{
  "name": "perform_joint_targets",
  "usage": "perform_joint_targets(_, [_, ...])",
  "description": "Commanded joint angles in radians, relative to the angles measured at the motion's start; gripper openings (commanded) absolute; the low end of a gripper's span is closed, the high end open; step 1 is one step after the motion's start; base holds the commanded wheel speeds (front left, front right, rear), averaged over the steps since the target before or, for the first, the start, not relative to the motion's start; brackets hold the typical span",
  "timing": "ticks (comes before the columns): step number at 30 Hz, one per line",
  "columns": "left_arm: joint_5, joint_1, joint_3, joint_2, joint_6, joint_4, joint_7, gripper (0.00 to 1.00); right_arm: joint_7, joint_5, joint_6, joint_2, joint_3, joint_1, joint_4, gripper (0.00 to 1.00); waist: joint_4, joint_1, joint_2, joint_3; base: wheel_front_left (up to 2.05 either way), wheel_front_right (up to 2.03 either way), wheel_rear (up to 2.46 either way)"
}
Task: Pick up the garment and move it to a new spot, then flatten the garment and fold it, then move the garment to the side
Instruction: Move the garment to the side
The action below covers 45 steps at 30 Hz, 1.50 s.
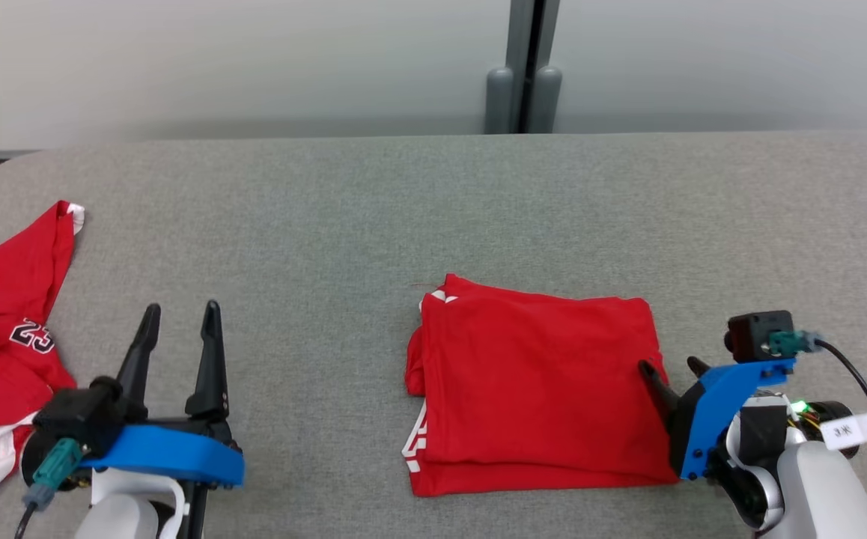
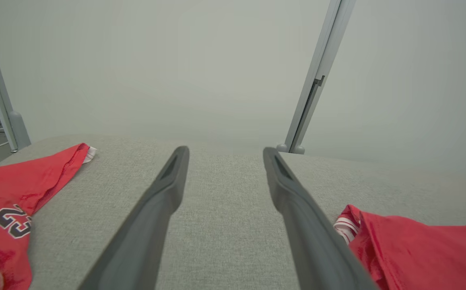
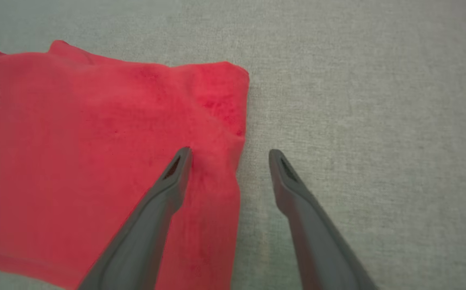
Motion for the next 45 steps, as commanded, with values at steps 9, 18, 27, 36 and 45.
perform_joint_targets(9, [0.013, -0.082, -0.017, 0.000, -0.007, 0.008, 0.008, 1.00, 0.134, 0.002, 0.001, 0.002, 0.057, -0.061, 0.124, 1.00, 0.035, 0.0000, 0.0000, 0.069, 0.00, 0.00, 0.00])
perform_joint_targets(18, [0.008, -0.086, -0.006, 0.004, 0.001, 0.002, -0.005, 1.00, 0.147, -0.014, 0.000, -0.097, 0.190, -0.175, 0.080, 0.00, -0.023, 0.0000, 0.0000, 0.106, 0.00, 0.00, 0.00])
perform_joint_targets(27, [0.023, -0.126, 0.004, 0.026, 0.001, -0.045, -0.009, 1.00, 0.152, 0.015, 0.000, -0.380, 0.320, -0.384, -0.002, 0.00, -0.147, 0.0000, 0.0000, 0.179, 0.00, 0.00, 0.00])
perform_joint_targets(36, [0.039, -0.176, -0.006, 0.046, 0.000, -0.088, 0.001, 1.00, 0.061, 0.031, 0.000, -0.574, 0.359, -0.496, 0.095, 0.00, -0.220, 0.0000, 0.0000, 0.249, 0.00, 0.00, 0.00])
perform_joint_targets(45, [0.054, -0.245, -0.028, 0.061, -0.017, -0.115, 0.027, 1.00, -0.131, 0.003, 0.000, -0.664, 0.310, -0.573, 0.261, 0.00, -0.203, 0.0000, 0.0000, 0.350, 0.00, 0.00, 0.00])
